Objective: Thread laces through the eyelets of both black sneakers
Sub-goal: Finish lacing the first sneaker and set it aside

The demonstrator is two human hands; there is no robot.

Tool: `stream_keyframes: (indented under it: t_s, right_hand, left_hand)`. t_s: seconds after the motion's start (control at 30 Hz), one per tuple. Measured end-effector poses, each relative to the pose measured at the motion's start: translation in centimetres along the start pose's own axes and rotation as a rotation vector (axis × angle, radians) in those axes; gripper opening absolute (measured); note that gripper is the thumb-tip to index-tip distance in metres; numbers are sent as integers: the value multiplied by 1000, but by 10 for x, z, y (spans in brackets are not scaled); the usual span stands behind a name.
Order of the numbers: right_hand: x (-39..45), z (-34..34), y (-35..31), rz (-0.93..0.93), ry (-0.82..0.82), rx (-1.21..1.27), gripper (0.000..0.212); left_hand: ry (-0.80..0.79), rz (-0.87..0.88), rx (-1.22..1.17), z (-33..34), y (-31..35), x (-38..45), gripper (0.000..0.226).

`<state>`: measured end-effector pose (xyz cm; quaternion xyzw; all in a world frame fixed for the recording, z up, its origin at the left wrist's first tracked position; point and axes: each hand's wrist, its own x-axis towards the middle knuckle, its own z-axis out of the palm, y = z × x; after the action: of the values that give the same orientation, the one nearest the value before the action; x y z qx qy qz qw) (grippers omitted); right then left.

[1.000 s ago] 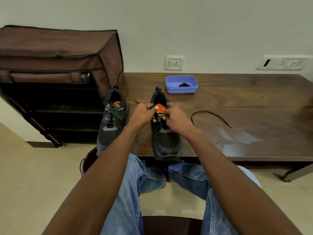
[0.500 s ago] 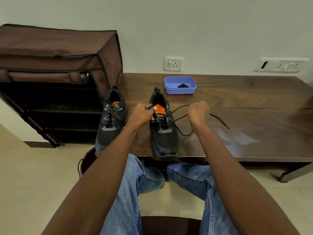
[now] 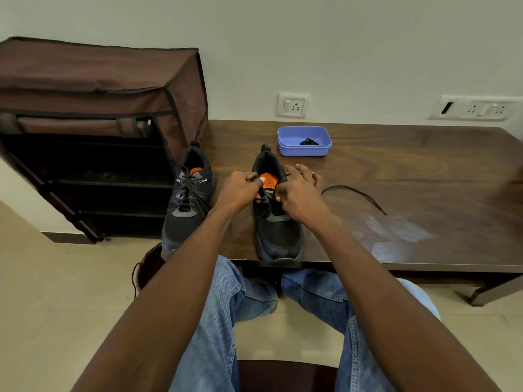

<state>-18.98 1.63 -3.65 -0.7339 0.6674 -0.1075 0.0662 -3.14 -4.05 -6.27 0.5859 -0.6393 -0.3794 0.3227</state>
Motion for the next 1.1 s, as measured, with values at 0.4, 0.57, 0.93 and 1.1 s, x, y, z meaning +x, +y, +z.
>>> stream_keyframes:
  t_s: [0.4,0.57,0.93,1.1]
  right_hand:
    - [-1,12,-12,-51,-195,-32,55]
    - [1,10,-6,-30,-91,31,27]
    - [7,-17,15,200,246,393,12]
    - [8,-22,31,636,717,550,13]
  left_hand:
    - [-12,20,2,0,1,-1,24]
    - [-21,10,-20,0,-5,4,25]
    - [-36,9,-59,0,-10,6,31]
    - [-40,6,-55,-1,-9,4,34]
